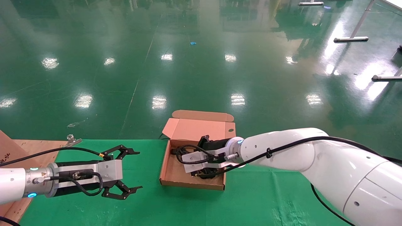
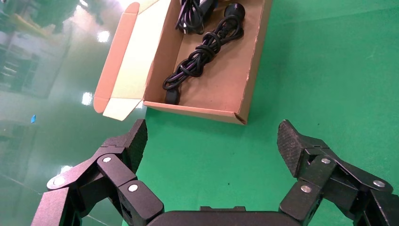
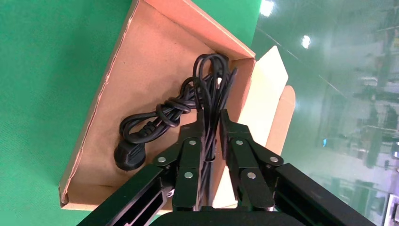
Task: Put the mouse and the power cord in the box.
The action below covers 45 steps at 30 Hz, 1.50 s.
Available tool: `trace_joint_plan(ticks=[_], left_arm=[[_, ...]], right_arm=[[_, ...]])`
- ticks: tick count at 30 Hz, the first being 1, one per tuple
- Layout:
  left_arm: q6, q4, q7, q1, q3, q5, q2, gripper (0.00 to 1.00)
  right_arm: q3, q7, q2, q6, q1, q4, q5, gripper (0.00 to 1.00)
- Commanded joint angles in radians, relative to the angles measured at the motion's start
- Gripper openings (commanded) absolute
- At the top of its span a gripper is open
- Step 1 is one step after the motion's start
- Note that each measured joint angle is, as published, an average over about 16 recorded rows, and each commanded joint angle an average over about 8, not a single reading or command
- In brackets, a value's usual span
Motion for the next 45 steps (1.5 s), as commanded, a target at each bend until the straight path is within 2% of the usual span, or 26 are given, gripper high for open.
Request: trace_joint_plan(ticks=[1,11,15,45], left_arm=[[-0.002,-0.002,-0.001,0.0,0.001,0.002,0.0,1.0],[-0.007,-0.009,-0.003,-0.001,0.003,0.007,-0.001,1.0],[0.002,-0.019,-0.016,0.005,-0.01,0.003,-0.004,1.0],[0.272,-0.279,-0.386,0.177,-0.382,-0.117,-0.081,1.0]], right_arm=[[0.003,-0.001,0.0,-0.003,0.0,0.0,0.0,1.0],[0.017,0.0,0.004,-0.016,0.001,0.006,0.001,1.0],[0.052,0.011,0.029,-0.045,-0.018,0.025,0.028,1.0],[0.593,0.187,0.406,-0.473,-0.307,0.326,0.431,1.0]])
